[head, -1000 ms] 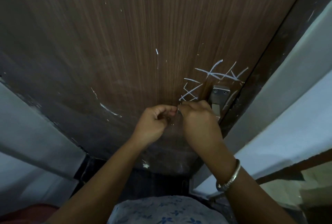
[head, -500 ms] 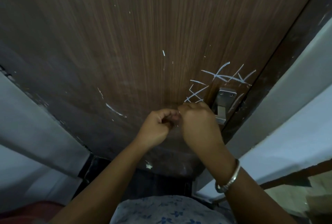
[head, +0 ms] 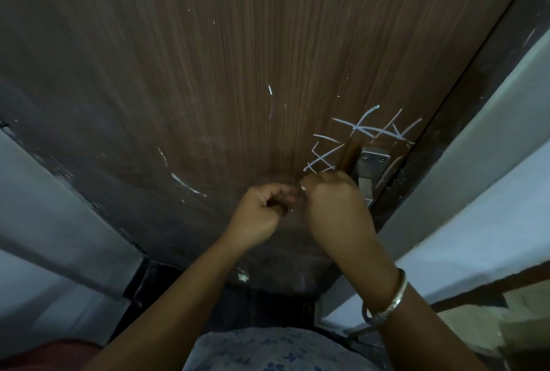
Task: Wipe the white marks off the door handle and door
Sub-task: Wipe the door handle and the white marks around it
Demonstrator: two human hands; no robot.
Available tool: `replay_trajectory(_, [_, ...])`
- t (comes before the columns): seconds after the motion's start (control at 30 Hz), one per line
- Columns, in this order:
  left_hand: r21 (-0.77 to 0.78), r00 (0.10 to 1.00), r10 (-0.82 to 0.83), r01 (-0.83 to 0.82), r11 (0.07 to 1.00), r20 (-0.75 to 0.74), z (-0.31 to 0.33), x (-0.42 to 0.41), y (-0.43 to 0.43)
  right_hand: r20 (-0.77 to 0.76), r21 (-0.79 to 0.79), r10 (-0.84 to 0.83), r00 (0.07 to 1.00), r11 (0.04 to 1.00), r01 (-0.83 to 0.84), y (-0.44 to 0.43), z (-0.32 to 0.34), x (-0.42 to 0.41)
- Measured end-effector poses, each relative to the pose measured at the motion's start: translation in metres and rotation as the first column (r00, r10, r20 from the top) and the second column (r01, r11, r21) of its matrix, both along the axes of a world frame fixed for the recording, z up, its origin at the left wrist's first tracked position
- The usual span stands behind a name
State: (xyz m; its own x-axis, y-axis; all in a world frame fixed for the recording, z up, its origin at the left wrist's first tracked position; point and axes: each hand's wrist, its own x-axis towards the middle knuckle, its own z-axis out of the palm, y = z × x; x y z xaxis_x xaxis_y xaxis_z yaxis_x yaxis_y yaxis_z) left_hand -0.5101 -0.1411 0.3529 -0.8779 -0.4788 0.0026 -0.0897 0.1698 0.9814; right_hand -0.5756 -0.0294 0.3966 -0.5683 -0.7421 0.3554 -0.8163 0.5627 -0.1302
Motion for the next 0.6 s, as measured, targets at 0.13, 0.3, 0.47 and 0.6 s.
replay_trajectory(0.13, [-0.001, 0.999, -0.030, 0.030, 1.000, 0.028, 0.000, 0.004, -0.002, -0.031, -0.178, -0.041, 0.999, 0.983, 0.035, 0.035, -0.013, -0.020])
replay_trajectory(0.3, [0.043, 0.999, -0.030, 0.029, 0.999, 0.035, 0.002, 0.005, 0.001, -0.016, -0.595, -0.117, 0.993, 0.799, 0.085, 0.076, -0.052, -0.026])
replay_trajectory(0.47, [0.065, 0.998, -0.042, 0.039, 0.997, 0.056, 0.008, 0.004, 0.004, 0.023, -0.626, -0.215, 0.976, 0.758, 0.182, 0.078, -0.079, -0.022])
replay_trajectory(0.6, [0.070, 0.998, -0.041, 0.038, 0.997, 0.052, 0.008, 0.004, 0.003, -0.104, -0.602, -0.189, 0.976, 0.793, 0.090, 0.075, -0.089, -0.028])
